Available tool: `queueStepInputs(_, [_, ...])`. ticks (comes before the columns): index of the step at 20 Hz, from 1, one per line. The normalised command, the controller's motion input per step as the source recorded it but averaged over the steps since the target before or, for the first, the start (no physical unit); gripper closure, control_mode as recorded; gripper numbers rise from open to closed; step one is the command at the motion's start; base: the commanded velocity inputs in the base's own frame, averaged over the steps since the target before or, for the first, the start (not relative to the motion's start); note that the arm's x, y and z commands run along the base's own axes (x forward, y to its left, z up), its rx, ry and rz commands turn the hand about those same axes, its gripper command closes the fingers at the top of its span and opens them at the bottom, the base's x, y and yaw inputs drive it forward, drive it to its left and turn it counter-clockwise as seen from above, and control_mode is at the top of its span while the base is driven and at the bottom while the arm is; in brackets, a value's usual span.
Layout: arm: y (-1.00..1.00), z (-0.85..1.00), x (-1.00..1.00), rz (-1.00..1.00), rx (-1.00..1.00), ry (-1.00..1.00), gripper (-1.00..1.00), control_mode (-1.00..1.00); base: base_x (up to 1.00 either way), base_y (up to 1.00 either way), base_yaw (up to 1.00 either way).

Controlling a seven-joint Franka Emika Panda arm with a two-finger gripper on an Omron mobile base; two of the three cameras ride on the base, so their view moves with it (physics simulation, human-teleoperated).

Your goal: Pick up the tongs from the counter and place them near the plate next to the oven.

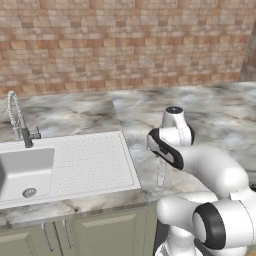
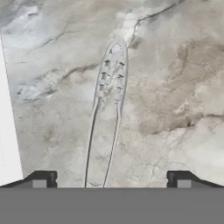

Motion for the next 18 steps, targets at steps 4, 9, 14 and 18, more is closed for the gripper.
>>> queueStepInputs(4, [-0.02, -0.34, 0.00, 0.00, 0.00, 0.00, -1.00, -1.00, 0.00, 0.00, 0.00])
queueStepInputs(9, [0.00, -0.35, 0.01, 0.00, 0.00, 0.00, -1.00, -1.00, 0.00, 0.00, 0.00])
queueStepInputs(14, [0.00, -0.36, 0.02, 0.00, 0.00, 0.00, -1.00, -1.00, 0.00, 0.00, 0.00])
queueStepInputs(18, [0.00, -0.33, 0.06, 0.00, 0.00, -0.01, -1.00, -1.00, 0.00, 0.00, 0.00])
